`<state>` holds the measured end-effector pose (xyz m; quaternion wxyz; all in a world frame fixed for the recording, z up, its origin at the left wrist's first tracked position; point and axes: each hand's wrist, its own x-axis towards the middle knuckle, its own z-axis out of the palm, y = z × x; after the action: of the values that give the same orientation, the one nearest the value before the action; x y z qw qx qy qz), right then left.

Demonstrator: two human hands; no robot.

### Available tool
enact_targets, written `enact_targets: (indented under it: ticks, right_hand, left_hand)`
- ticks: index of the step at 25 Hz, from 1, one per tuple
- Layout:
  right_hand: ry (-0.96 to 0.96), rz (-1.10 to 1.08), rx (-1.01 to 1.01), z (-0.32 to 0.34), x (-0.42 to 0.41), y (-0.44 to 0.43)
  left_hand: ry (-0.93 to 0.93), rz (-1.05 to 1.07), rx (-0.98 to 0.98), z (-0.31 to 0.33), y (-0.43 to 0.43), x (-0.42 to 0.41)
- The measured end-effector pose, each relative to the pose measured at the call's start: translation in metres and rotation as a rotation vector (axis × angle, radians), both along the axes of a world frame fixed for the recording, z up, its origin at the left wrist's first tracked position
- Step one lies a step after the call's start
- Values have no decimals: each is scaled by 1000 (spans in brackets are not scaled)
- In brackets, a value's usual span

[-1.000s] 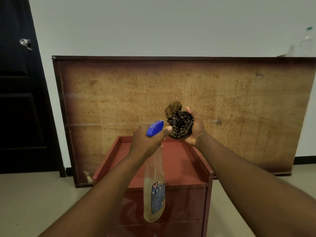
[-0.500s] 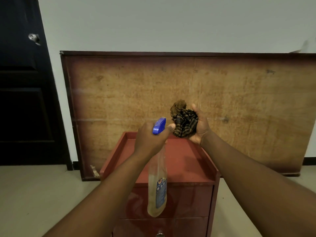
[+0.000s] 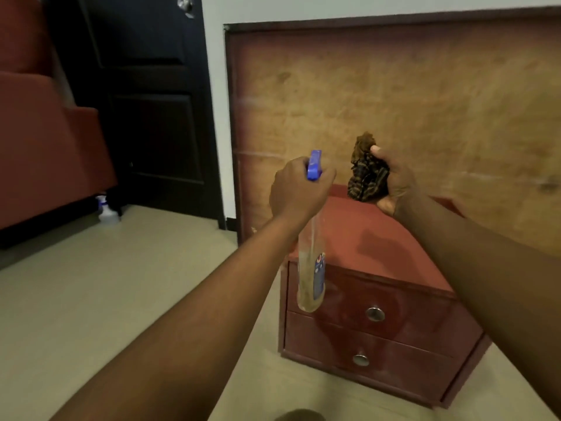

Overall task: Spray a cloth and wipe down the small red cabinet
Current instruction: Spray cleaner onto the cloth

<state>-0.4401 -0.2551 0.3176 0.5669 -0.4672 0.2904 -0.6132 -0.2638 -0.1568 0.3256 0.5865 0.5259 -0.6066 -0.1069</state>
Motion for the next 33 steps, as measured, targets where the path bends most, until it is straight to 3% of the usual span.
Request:
enact_targets:
  ticks: [7, 14, 21, 27, 33]
  right_hand:
    - [129, 244, 52, -37, 168, 0]
    - [299, 394, 112, -98, 281, 22]
    - [564, 340, 78, -176, 335, 41]
    - [711, 424, 104, -251, 349, 52]
    - [835, 476, 14, -293, 361, 49]
  left_hand:
    - [188, 299, 21, -63, 23, 138]
    - [250, 616, 6, -126, 56, 234]
    - [308, 867, 66, -216, 74, 266]
    - [414, 1047, 338, -312, 98, 277]
    - [471, 1027, 436, -360, 107, 271]
